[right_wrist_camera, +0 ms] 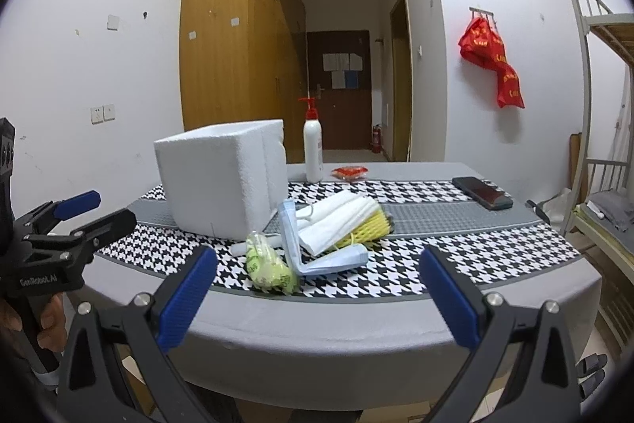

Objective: Organize soft objects
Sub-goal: 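Reach the left tool to the green wipes packet while the right tool reaches the blue mask, then close the left tool on the green wipes packet while the right tool grips the blue mask, then carry the blue mask in the right tool over the white foam box, then open the right tool to drop the blue mask into the foam box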

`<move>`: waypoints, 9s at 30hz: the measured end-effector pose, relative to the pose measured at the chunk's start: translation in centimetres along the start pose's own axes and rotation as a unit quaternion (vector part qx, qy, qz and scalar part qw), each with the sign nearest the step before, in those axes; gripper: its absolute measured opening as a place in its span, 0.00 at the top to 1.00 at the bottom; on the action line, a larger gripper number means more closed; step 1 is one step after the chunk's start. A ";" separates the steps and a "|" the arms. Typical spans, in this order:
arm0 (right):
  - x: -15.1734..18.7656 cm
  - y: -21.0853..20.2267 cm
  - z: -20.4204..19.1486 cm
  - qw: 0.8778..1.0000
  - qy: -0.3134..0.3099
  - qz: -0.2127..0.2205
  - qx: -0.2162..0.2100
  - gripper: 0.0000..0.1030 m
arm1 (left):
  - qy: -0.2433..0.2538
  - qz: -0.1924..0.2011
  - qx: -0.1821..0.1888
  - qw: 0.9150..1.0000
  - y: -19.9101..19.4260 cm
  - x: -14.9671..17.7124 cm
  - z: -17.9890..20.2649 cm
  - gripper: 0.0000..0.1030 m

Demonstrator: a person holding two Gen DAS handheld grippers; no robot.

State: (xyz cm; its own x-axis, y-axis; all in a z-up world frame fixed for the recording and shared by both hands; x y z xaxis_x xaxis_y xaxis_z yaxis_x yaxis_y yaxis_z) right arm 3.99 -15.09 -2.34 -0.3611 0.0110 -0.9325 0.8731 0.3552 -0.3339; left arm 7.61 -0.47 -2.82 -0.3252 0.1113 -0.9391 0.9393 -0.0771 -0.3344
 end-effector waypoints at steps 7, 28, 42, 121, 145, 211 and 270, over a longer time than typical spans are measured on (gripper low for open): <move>0.2 2.3 1.2 1.000 0.007 -0.023 0.006 0.00 | 0.007 -0.036 0.033 0.999 3.3 0.7 1.2 0.01; 1.1 8.0 4.7 0.997 0.022 -0.078 0.012 0.00 | -0.003 -0.126 0.114 0.986 10.1 1.6 3.3 0.05; 1.6 9.8 6.4 0.995 0.034 -0.095 0.013 0.00 | -0.002 -0.188 0.122 0.975 13.5 2.3 3.9 0.34; 0.7 10.9 -3.1 0.987 -0.025 -0.146 -0.053 0.87 | -0.020 -0.090 0.072 0.993 2.2 2.8 -4.3 0.72; -2.6 6.8 -3.6 0.994 -0.033 -0.091 -0.055 0.92 | -0.014 -0.057 0.057 0.997 -0.2 1.6 -4.8 0.72; -14.2 13.3 -12.0 0.982 -0.091 -0.028 -0.166 0.92 | -0.023 -0.019 -0.113 0.993 -1.1 -3.5 -13.2 0.72; -13.8 16.7 -14.5 0.984 -0.102 -0.029 -0.147 0.00 | -0.049 -0.017 -0.114 0.992 -0.3 -2.4 -15.7 0.72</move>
State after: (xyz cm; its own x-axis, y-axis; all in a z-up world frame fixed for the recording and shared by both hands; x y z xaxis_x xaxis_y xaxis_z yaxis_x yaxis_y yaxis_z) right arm 18.77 4.21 6.94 -0.3082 -0.1933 -0.9315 0.7101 0.6048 -0.3605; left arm 9.84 14.83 0.81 -0.3554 0.0114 -0.9346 0.9245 0.1517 -0.3497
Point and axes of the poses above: each gripper's, at about its wrist camera, not at the fingertips, and y roughly the way its jaws point, z to its right, x to its underside, the point moved 1 cm from there along y, roughly the way its jaws point, and after that the axes turned 6 degrees about y, right-handed, at the moved point
